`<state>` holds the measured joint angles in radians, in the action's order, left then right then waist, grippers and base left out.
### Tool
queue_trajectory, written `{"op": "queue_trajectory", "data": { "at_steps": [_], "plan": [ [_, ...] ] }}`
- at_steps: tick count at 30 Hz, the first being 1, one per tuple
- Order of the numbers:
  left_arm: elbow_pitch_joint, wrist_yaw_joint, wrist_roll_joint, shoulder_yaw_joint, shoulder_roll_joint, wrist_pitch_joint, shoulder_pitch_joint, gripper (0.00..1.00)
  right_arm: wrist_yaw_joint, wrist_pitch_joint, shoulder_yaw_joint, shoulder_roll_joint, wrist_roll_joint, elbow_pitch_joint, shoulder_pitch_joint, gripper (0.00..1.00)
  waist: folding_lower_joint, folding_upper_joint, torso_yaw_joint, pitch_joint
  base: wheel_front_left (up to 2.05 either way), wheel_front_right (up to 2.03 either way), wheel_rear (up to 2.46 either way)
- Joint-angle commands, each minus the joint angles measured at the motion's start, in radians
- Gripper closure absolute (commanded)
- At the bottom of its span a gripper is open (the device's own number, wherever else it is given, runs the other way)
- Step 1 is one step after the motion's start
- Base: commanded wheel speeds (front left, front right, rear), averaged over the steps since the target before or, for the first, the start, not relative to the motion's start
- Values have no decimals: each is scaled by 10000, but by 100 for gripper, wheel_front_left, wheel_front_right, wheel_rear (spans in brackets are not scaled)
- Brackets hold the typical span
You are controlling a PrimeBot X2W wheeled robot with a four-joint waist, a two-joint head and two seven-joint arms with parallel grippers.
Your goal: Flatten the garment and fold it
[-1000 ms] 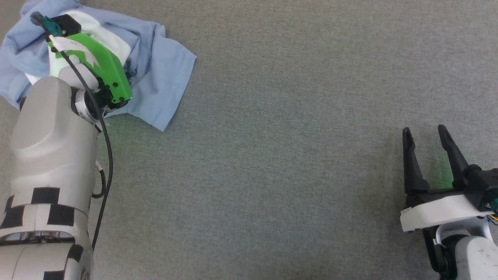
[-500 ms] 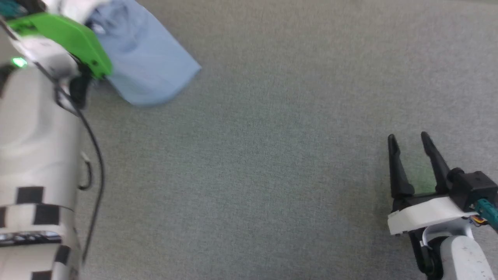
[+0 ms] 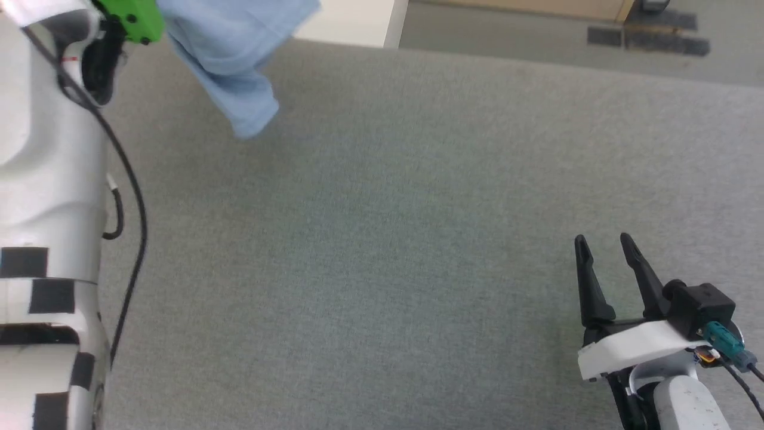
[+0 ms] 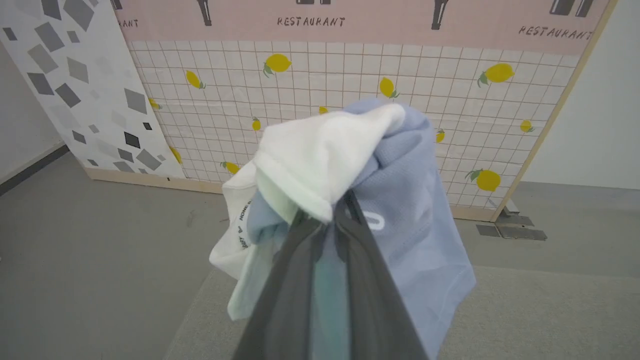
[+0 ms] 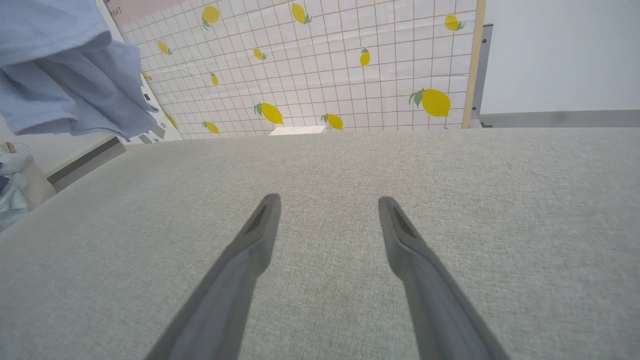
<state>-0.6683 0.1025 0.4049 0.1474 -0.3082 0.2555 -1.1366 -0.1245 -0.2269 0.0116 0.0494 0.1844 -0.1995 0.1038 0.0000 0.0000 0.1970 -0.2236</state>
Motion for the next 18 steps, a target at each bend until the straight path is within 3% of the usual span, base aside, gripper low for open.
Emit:
{"op": "queue_trajectory", "data": {
  "at_steps": [1,18],
  "plan": [
    [135,85,-13,162,125,12,-93,100,-62,-96,16,8,64,-91,137,0,0,0,-277,576,0,0,0],
    [1348,279,1521,2753,1586,676,847,100,-62,-298,617,8,147,-624,-278,0,0,0,-2324,1736,0,0,0]
  ]
}}
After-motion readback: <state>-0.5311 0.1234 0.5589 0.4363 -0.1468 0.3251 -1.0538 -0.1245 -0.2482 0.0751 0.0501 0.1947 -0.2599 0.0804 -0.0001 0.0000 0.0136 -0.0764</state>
